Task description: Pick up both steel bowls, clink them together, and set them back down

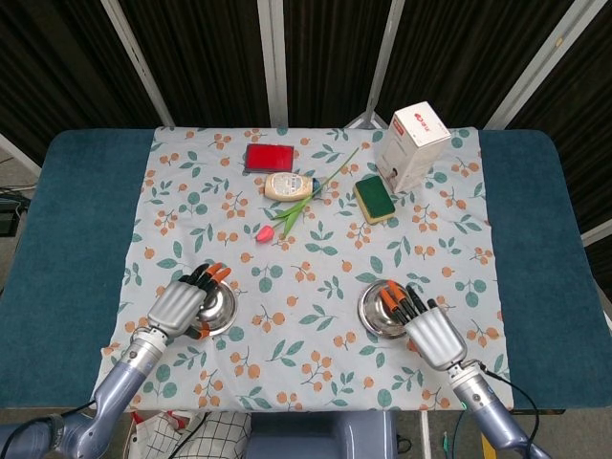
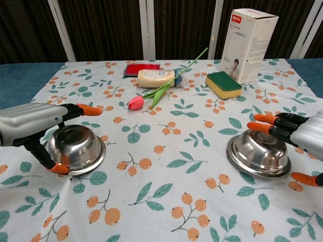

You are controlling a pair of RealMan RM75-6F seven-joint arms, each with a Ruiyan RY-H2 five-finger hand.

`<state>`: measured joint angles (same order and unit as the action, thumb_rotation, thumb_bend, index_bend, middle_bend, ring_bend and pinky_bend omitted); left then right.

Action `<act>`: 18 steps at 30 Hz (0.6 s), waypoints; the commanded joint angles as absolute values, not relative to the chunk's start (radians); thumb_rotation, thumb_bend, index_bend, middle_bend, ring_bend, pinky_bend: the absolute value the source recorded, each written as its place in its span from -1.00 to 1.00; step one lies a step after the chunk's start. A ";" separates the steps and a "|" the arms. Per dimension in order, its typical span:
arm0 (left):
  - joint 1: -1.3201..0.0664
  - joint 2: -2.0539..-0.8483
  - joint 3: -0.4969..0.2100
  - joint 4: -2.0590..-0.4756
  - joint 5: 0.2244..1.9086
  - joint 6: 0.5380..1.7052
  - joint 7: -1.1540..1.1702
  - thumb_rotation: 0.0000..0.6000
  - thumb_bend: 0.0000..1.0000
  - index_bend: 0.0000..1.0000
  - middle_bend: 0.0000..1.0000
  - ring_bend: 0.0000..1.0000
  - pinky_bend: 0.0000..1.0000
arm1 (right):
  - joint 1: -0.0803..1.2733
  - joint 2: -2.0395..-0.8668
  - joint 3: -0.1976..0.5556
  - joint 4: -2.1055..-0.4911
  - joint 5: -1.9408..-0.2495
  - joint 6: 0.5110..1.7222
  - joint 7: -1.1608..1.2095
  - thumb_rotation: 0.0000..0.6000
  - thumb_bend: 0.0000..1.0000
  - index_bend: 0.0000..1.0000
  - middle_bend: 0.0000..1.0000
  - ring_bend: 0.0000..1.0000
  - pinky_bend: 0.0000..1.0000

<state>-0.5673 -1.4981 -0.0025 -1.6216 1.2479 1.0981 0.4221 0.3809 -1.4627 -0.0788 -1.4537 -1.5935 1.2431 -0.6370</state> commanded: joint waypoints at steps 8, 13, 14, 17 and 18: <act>-0.536 -1.503 0.013 -1.634 1.419 1.180 0.282 0.88 -0.92 -1.00 -1.00 -1.00 -0.55 | 0.366 -1.429 -0.071 -1.546 -1.588 1.244 -0.622 0.47 -0.34 -1.00 -1.00 -0.96 -0.12; -0.516 -1.466 0.031 -1.667 1.468 1.207 0.255 0.88 -0.93 -1.00 -1.00 -1.00 -0.58 | 0.351 -1.382 -0.063 -1.628 -1.635 1.308 -0.579 0.51 -0.34 -1.00 -1.00 -0.96 -0.12; -0.514 -1.463 0.034 -1.664 1.464 1.200 0.264 0.88 -0.93 -1.00 -1.00 -1.00 -0.59 | 0.347 -1.371 -0.063 -1.647 -1.640 1.316 -0.571 0.52 -0.34 -1.00 -1.00 -0.96 -0.13; -0.507 -1.461 0.038 -1.667 1.475 1.203 0.259 0.87 -0.93 -1.00 -1.00 -1.00 -0.62 | 0.335 -1.342 -0.063 -1.692 -1.651 1.338 -0.564 0.56 -0.34 -1.00 -1.00 -0.98 -0.19; -0.502 -1.455 0.041 -1.673 1.493 1.216 0.242 0.87 -0.93 -1.00 -1.00 -1.00 -0.63 | 0.329 -1.329 -0.061 -1.709 -1.662 1.356 -0.561 0.58 -0.35 -1.00 -1.00 -0.99 -0.21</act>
